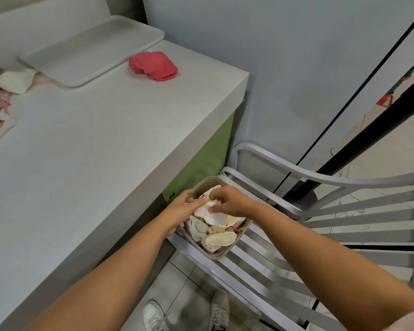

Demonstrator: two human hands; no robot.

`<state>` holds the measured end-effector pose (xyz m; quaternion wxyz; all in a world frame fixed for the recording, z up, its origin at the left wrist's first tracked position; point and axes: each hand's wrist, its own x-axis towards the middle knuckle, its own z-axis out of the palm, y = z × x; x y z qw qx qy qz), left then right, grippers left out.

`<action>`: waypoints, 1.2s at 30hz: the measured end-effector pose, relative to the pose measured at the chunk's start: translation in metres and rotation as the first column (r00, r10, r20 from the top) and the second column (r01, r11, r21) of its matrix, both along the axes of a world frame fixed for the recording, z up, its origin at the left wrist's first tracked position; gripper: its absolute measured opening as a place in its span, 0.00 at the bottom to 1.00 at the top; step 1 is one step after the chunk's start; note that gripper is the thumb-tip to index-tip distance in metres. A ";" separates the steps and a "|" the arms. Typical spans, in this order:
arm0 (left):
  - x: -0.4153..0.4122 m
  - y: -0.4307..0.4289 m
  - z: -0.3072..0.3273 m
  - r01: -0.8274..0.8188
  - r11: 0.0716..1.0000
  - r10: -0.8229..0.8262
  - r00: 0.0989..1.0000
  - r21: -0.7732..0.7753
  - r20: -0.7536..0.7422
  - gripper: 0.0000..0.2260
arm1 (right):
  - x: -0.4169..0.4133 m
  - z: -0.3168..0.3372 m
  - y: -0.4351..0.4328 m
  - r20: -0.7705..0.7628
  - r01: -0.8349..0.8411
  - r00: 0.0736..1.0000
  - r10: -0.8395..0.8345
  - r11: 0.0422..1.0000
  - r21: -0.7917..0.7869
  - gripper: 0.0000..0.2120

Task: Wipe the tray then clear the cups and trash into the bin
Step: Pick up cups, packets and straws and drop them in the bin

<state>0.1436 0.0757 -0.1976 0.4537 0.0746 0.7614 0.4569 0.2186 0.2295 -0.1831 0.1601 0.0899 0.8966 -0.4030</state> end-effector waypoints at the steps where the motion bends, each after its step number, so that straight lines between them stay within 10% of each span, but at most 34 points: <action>1: 0.000 -0.002 0.000 -0.021 1.000 0.021 1.000 -0.012 0.000 0.32 | 0.003 -0.004 0.000 0.052 -0.094 0.995 0.089 0.989 0.112 0.02; 5: -0.002 -0.006 0.004 -0.034 0.999 0.034 0.999 -0.016 -0.014 0.30 | 0.020 -0.016 -0.004 0.166 -0.229 0.967 0.193 0.944 0.238 0.08; 10: -0.003 -0.004 0.002 -0.050 0.997 0.047 0.998 -0.050 -0.048 0.24 | 0.012 -0.018 -0.013 -0.028 -0.027 0.999 0.037 0.957 0.290 0.10; 22: 0.000 -0.009 0.007 -0.071 0.993 0.058 0.989 -0.097 -0.135 0.17 | -0.020 -0.041 -0.066 0.054 0.190 0.973 -0.223 0.915 0.356 0.19; 29: 0.001 -0.016 0.010 -0.080 0.993 0.066 0.986 -0.089 -0.153 0.18 | -0.017 -0.046 -0.061 0.156 -0.010 0.981 -0.114 0.778 0.629 0.23; 36: -0.002 -0.015 0.015 -0.077 0.993 0.061 0.982 -0.086 -0.179 0.18 | -0.036 -0.027 -0.038 0.131 0.063 0.981 -0.146 0.867 0.495 0.23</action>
